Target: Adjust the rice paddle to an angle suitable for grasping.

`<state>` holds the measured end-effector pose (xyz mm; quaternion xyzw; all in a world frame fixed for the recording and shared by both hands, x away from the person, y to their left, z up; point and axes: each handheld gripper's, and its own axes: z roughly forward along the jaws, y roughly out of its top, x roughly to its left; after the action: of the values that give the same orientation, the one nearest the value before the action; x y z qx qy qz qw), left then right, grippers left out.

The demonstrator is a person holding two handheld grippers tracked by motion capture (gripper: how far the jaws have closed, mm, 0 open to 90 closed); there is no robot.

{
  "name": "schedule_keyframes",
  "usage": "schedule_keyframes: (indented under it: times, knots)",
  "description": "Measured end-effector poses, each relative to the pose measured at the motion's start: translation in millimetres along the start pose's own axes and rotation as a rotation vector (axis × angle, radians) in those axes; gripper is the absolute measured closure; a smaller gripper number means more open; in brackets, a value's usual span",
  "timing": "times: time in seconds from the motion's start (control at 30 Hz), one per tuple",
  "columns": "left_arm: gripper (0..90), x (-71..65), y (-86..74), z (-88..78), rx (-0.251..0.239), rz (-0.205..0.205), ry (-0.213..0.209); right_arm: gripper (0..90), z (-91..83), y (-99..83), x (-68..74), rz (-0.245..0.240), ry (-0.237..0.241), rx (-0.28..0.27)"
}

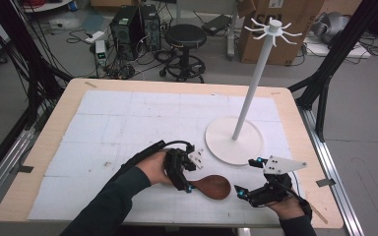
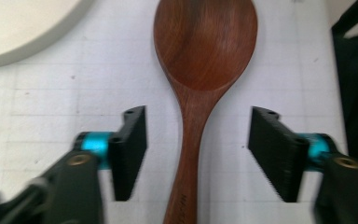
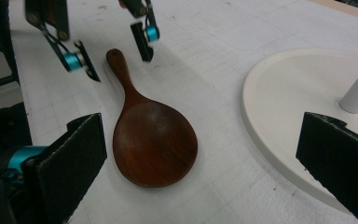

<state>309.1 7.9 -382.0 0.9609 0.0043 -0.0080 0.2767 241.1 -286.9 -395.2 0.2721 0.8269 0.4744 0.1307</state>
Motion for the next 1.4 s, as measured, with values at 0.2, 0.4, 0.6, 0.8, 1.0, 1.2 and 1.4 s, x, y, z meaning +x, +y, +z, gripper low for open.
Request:
schedule_keyframes:
  times: [0.2,0.4,0.6,0.8,1.0,1.2,1.4]
  knots:
    - [14.0,-4.1,-16.0,-21.7,-0.09,-0.068,0.043,0.3,-0.3,0.3,0.8,0.003,-0.001,0.001]
    - [1.6,-9.5,-36.8,-41.1,-0.17,-0.13,0.087,0.3,2.0,1.3,1.3,-0.003,0.005,0.005]
    - [1.6,-16.0,-60.2,-57.6,-0.223,-0.163,0.14,0.3,6.5,2.2,2.2,-0.006,0.014,0.015]
    - [1.6,-21.5,-86.2,-75.9,-0.297,-0.209,0.177,0.3,6.4,3.2,1.6,-0.006,0.014,0.009]
    - [1.6,-26.8,-109.2,-88.1,-0.35,-0.252,0.196,0.3,6.6,3.3,1.1,-0.008,0.01,0.009]
    - [1.6,-31.9,-126.2,-94.5,-0.387,-0.277,0.203,0.3,7.4,3.5,0.7,-0.004,0.011,0.01]
    - [1.7,-37.1,-144.8,-98.9,-0.434,-0.316,0.217,0.3,5.7,4.7,-0.6,-0.004,0.006,0.003]
